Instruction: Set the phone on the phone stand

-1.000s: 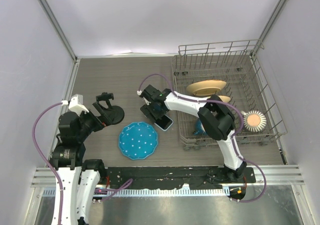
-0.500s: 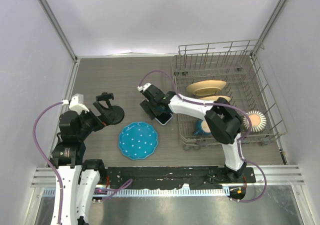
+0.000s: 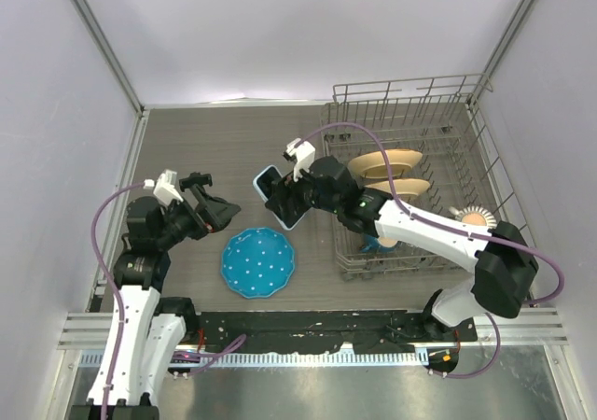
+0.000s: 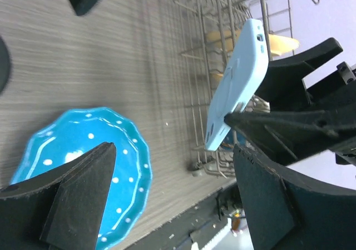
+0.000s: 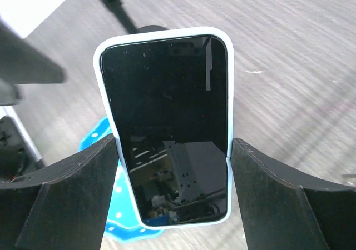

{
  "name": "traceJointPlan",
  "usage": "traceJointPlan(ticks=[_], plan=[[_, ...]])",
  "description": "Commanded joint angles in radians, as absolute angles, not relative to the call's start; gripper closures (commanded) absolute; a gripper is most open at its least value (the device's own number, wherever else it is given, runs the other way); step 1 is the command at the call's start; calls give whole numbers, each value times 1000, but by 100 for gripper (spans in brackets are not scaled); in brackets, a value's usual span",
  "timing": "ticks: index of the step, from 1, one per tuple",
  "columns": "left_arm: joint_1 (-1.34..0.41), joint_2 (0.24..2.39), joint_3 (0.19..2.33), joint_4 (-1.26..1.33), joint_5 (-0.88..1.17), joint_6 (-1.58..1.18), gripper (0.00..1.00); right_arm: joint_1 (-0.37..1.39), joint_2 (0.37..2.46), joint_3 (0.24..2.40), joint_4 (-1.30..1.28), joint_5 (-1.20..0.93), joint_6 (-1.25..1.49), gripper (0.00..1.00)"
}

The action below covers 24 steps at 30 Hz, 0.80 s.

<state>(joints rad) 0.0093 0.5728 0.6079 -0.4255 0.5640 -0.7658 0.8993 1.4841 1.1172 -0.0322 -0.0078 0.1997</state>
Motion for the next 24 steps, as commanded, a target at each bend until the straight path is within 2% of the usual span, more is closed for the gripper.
traceJointPlan(ticks=[1,7,16,18,21,22,23,24], plan=[[-86,583,630,-258,586,-867,9,956,1416,1094,98,-92,235,99],[-207,638,677,-271,511,-853,8,1057,1385,1123,40,32,175,99],[-232,641,637,-279,489,-838,32,1117,1391,1130,64,106,156,99],[-232,635,637,-279,498,-833,34,1126,1402,1141,63,112,153,99],[-233,634,640,-269,506,-824,49,1143,1423,1169,45,109,147,99],[-232,635,641,-264,514,-813,61,1146,1430,1186,31,106,144,99],[-233,637,643,-258,525,-805,69,1149,1436,1192,20,103,140,99],[-232,647,646,-256,538,-796,79,1149,1445,1198,8,104,124,91]])
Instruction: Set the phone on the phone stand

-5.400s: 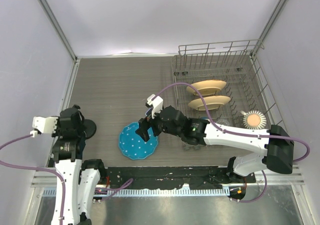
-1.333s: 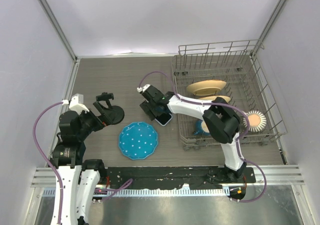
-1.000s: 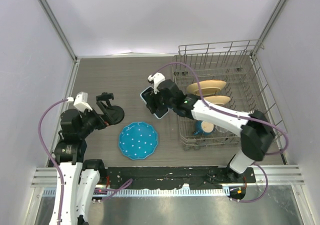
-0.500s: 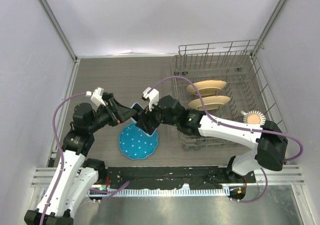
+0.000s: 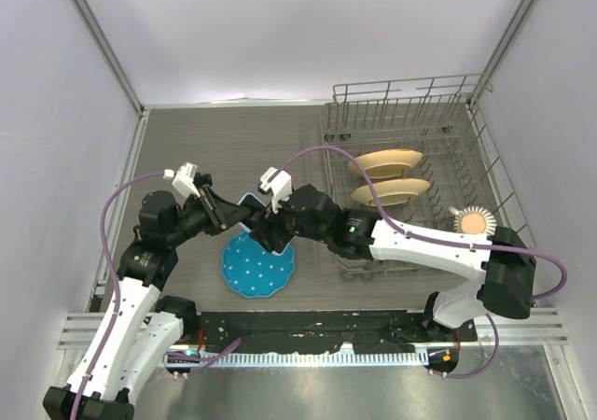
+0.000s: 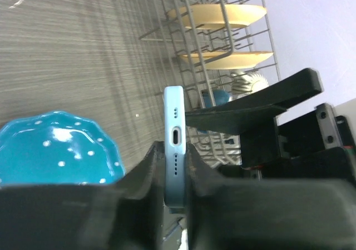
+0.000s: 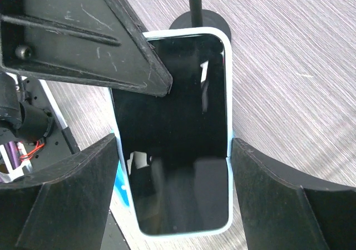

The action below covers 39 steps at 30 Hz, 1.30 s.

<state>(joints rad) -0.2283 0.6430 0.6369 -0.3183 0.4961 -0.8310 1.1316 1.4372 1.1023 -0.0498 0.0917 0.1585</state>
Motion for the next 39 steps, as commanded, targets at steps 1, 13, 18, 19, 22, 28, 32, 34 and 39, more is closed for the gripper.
traceJointPlan(ticks=[1,13,18,19,22,28,32,34,39], plan=[[-232,652,653,-262,541,-786,97,1147,1450,1206,-41,104,114,78],[-232,568,611,-264,598,-650,100,966,1407,1232,-345,-379,185,28],[-232,494,565,-193,661,-693,100,930,1370,1193,-325,-437,247,28],[-232,485,560,-184,669,-699,100,925,1373,1195,-327,-460,248,28],[-233,451,549,-123,732,-710,100,922,1413,1209,-318,-564,253,28],[-232,445,529,-46,793,-741,100,922,1483,1194,-241,-678,285,29],[-238,443,509,9,831,-792,100,922,1488,1086,16,-776,403,35],[-250,449,511,17,836,-793,100,926,1494,1049,115,-804,475,43],[-256,463,523,-20,828,-778,100,954,1483,983,262,-833,538,66]])
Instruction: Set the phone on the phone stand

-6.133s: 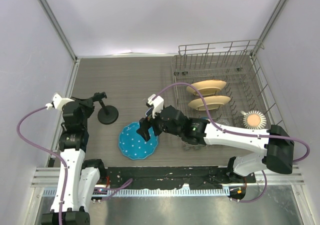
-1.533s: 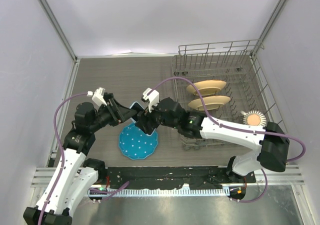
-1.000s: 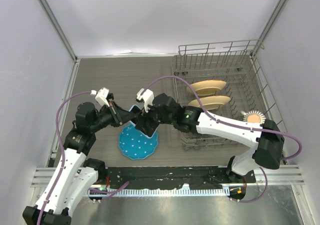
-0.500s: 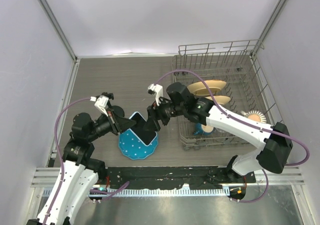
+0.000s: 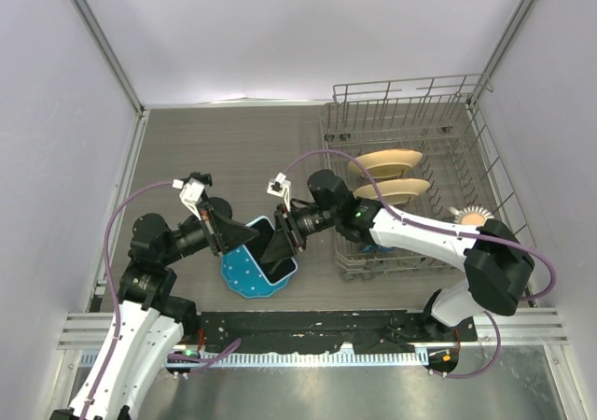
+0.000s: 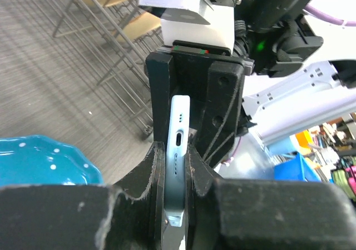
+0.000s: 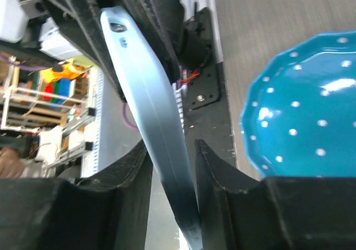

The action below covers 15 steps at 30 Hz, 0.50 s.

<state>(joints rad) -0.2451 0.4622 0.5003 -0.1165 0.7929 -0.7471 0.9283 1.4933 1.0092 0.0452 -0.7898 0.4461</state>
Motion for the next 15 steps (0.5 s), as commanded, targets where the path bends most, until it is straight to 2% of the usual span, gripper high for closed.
traceJointPlan(ticks=[1,4,5,8,9,10,11,12,13,15], plan=[[-256,463,525,-21,821,-778,100,956,1474,976,273,-833,540,69],[-255,447,525,-40,792,-770,100,959,1457,957,284,-825,529,83],[-255,440,523,-41,785,-767,100,959,1453,962,267,-807,519,97],[-255,423,532,-72,764,-752,100,959,1437,980,196,-753,460,99],[-256,422,537,-95,756,-738,96,957,1434,980,190,-724,453,99],[-255,419,544,-107,746,-732,89,956,1431,983,177,-715,434,99],[-255,419,549,-123,715,-726,69,954,1425,982,178,-710,425,99],[-255,420,554,-147,703,-718,57,953,1425,983,182,-713,420,99],[-256,419,558,-159,690,-710,37,951,1427,983,205,-721,417,99],[-256,423,572,-190,669,-689,25,948,1442,992,230,-765,417,99]])
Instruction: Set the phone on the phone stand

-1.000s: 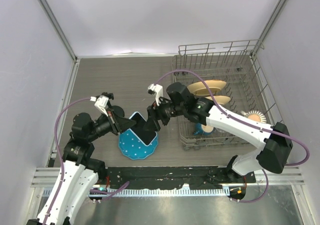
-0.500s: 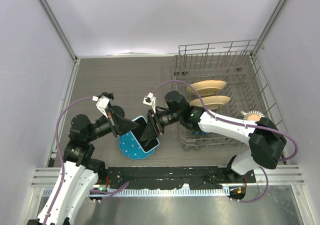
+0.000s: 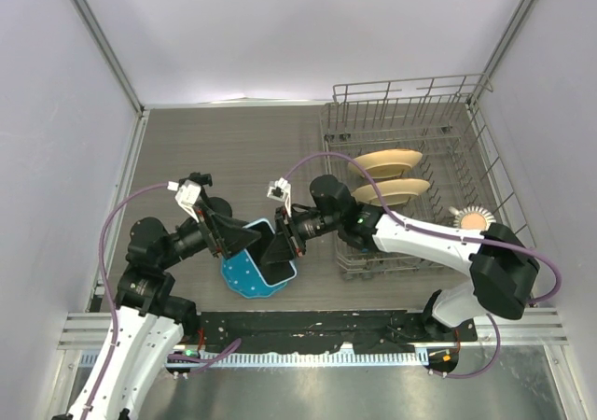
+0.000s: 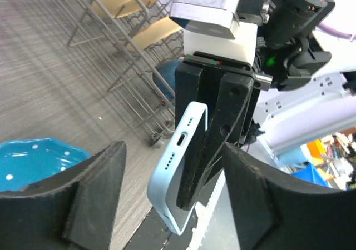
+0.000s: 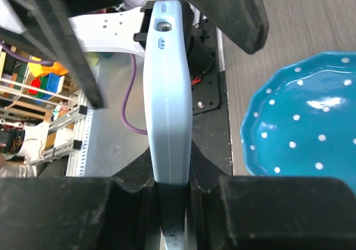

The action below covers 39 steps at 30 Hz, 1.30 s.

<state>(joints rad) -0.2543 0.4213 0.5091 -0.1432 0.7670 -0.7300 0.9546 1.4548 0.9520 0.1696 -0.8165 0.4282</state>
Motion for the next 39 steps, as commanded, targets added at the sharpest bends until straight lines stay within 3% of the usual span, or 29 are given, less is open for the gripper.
traceJointPlan(ticks=[1,7,12,21,29,36,39], plan=[[-255,425,581,-202,663,-681,20,940,1448,1005,245,-778,416,99],[-255,387,676,-374,534,-650,12,913,1496,1037,325,-857,429,99],[-255,344,696,-411,463,-716,11,891,1512,1046,394,-891,472,99],[-256,377,657,-306,645,-773,16,881,1508,1043,585,-1008,584,99],[-256,408,618,-40,772,-908,27,885,1540,1026,765,-1055,724,99],[-255,426,624,-6,787,-931,55,899,1554,1034,765,-1055,730,99],[-256,423,630,-28,781,-919,59,910,1558,1040,765,-1051,732,99]])
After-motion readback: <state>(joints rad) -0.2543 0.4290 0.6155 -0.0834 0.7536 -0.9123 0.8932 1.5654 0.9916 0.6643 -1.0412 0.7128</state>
